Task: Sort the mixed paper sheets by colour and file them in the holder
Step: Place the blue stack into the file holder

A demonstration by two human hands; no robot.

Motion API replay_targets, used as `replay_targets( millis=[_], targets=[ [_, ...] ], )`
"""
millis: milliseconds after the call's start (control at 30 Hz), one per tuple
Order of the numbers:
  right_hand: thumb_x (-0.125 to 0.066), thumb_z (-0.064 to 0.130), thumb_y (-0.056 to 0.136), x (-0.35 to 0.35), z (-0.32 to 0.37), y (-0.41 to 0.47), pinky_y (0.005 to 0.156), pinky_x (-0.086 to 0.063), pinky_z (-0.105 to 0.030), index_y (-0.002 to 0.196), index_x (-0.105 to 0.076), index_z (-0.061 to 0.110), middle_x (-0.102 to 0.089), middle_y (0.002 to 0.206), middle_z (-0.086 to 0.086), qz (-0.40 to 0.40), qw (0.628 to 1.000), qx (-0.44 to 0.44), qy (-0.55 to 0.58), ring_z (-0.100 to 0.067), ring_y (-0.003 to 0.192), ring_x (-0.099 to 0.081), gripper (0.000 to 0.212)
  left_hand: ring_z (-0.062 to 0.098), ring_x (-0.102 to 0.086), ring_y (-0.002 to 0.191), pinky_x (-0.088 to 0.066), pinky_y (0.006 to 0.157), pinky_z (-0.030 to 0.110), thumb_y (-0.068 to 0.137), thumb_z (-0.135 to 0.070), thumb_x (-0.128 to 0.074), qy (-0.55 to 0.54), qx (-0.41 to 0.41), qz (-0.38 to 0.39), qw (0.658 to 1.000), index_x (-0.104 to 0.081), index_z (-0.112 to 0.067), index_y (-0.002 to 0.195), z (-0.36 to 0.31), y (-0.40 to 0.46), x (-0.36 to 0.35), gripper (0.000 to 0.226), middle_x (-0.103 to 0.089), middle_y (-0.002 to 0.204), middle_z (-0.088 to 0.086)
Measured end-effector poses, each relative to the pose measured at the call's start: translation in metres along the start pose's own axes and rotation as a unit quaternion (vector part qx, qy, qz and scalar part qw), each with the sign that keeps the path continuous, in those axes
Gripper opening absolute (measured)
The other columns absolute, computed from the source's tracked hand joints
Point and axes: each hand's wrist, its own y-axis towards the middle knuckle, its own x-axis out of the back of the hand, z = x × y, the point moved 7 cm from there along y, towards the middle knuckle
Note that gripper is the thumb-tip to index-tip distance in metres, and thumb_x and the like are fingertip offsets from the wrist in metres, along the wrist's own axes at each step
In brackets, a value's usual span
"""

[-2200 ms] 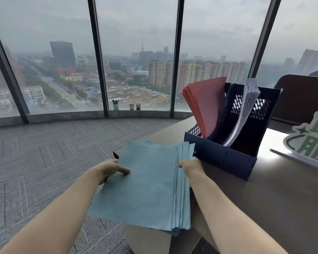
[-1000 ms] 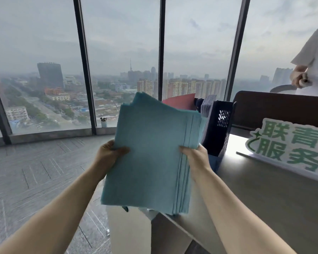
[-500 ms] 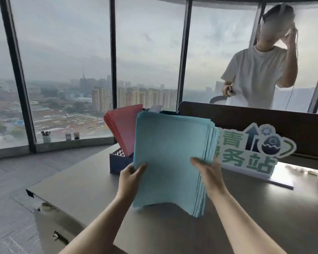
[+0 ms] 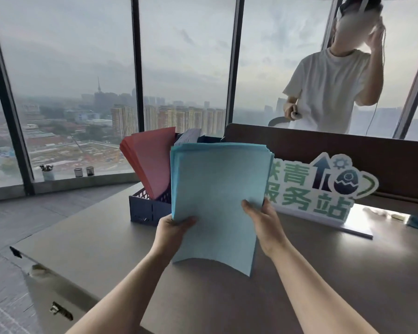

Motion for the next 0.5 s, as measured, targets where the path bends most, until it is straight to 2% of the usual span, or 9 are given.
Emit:
replay_targets(
  millis=[67,133,200,267,300,367,433,500],
  targets=[
    [-0.061,0.001,0.092,0.008,0.008,0.002,0.092,-0.053,-0.04,0.12,-0.057,0.018,-0.072,0.109,-0.004,-0.029,0.998,0.019,-0.055,-0.024,0.102,-0.068,0.034,0.014,-0.058,0.068,-0.048,0.071,0.032,0.078,-0.003,-0.078,0.012,-0.022,-0.012,1.0,-0.075,-0.017,0.065,-0.006,0.004,0.002,0.02,-0.069,0.066,-0.009],
    [-0.066,0.003,0.088,0.023,0.03,0.003,0.084,-0.053,-0.033,0.131,-0.047,0.025,-0.067,0.116,-0.004,-0.084,0.99,0.056,-0.099,-0.023,0.101,-0.067,0.052,0.011,-0.055,0.066,-0.047,0.069,0.031,0.076,-0.009,-0.081,0.049,-0.061,-0.01,0.997,-0.076,-0.026,0.063,-0.021,0.011,0.006,0.022,-0.066,0.063,-0.013],
    [-0.073,0.015,0.085,0.039,0.067,0.005,0.1,-0.046,-0.033,0.148,-0.028,0.034,-0.049,0.14,0.001,-0.151,0.955,0.138,-0.215,-0.015,0.121,-0.054,0.08,0.009,-0.049,0.059,-0.044,0.063,0.029,0.07,-0.024,-0.082,0.136,-0.11,-0.011,0.985,-0.073,-0.035,0.067,-0.044,0.018,0.01,0.014,-0.06,0.055,-0.016],
    [-0.078,0.025,0.079,0.04,0.101,0.008,0.113,-0.031,-0.035,0.151,-0.022,0.039,-0.037,0.152,0.008,-0.144,0.897,0.223,-0.353,-0.012,0.138,-0.035,0.092,0.008,-0.042,0.05,-0.038,0.055,0.028,0.072,-0.031,-0.081,0.256,-0.165,-0.014,0.952,-0.068,-0.043,0.067,-0.072,0.02,0.007,0.018,-0.052,0.045,-0.016],
    [-0.08,0.027,0.077,0.036,0.113,0.011,0.112,-0.03,-0.035,0.149,-0.026,0.042,-0.041,0.149,0.009,-0.111,0.884,0.244,-0.382,-0.012,0.138,-0.035,0.091,0.011,-0.042,0.047,-0.036,0.053,0.029,0.075,-0.032,-0.08,0.314,-0.194,-0.013,0.929,-0.068,-0.042,0.07,-0.087,0.018,0.004,0.017,-0.05,0.043,-0.014],
    [-0.083,0.021,0.074,0.032,0.12,0.02,0.099,-0.042,-0.032,0.137,-0.045,0.046,-0.061,0.13,0.005,-0.032,0.907,0.237,-0.346,-0.011,0.119,-0.054,0.078,0.02,-0.051,0.051,-0.04,0.053,0.03,0.079,-0.038,-0.077,0.413,-0.252,-0.002,0.875,-0.071,-0.032,0.078,-0.118,0.01,-0.009,0.008,-0.052,0.047,-0.008],
    [-0.081,0.008,0.074,0.032,0.115,0.021,0.079,-0.051,-0.035,0.109,-0.067,0.036,-0.073,0.099,-0.003,0.013,0.943,0.204,-0.263,-0.014,0.088,-0.063,0.047,0.027,-0.06,0.061,-0.046,0.057,0.033,0.082,-0.043,-0.073,0.473,-0.302,0.007,0.828,-0.072,-0.027,0.081,-0.138,0.005,-0.021,0.016,-0.059,0.057,-0.004],
    [-0.078,0.001,0.077,0.036,0.1,0.017,0.072,-0.051,-0.036,0.087,-0.073,0.026,-0.074,0.083,-0.003,0.001,0.961,0.174,-0.214,-0.014,0.075,-0.062,0.027,0.027,-0.062,0.066,-0.045,0.059,0.032,0.081,-0.046,-0.073,0.49,-0.326,0.012,0.809,-0.071,-0.026,0.082,-0.147,0.002,-0.026,0.019,-0.062,0.063,-0.005]
  ],
)
